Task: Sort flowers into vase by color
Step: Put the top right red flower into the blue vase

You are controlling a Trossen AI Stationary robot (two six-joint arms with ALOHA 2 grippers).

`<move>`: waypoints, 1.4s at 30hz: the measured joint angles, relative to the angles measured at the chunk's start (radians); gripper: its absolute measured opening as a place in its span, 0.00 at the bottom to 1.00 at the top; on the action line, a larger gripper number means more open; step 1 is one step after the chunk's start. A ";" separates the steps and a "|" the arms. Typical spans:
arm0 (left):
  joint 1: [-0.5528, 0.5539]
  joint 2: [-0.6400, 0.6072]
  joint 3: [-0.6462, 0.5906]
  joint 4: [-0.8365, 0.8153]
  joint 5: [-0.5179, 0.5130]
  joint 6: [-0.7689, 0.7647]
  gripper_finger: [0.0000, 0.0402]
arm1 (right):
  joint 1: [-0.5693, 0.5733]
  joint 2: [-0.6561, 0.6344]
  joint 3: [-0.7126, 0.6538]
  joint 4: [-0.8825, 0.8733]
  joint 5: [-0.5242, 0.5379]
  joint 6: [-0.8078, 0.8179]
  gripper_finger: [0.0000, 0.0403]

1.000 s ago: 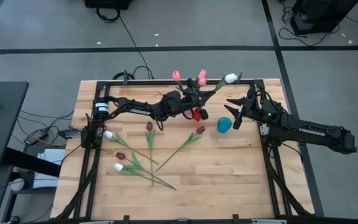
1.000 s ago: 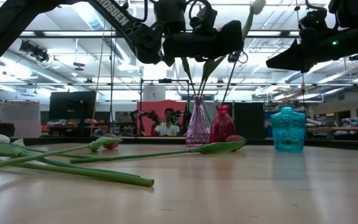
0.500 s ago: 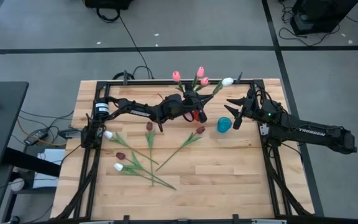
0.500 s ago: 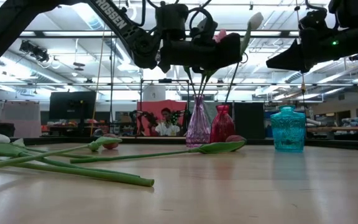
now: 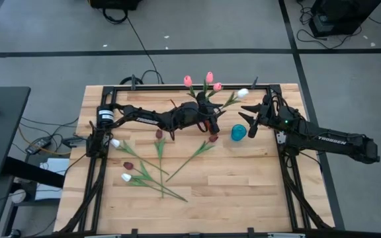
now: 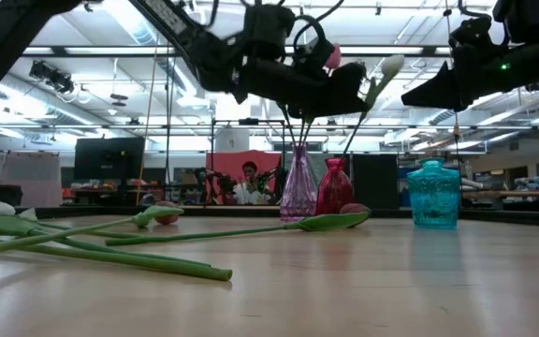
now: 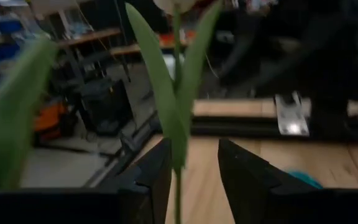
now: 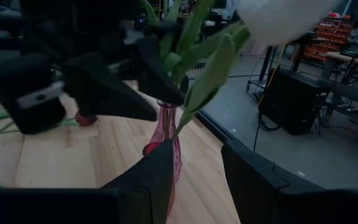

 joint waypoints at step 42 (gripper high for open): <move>-0.250 -0.013 0.000 -1.053 0.102 -0.792 0.35 | -0.006 -0.177 0.046 -0.183 -0.051 0.034 0.37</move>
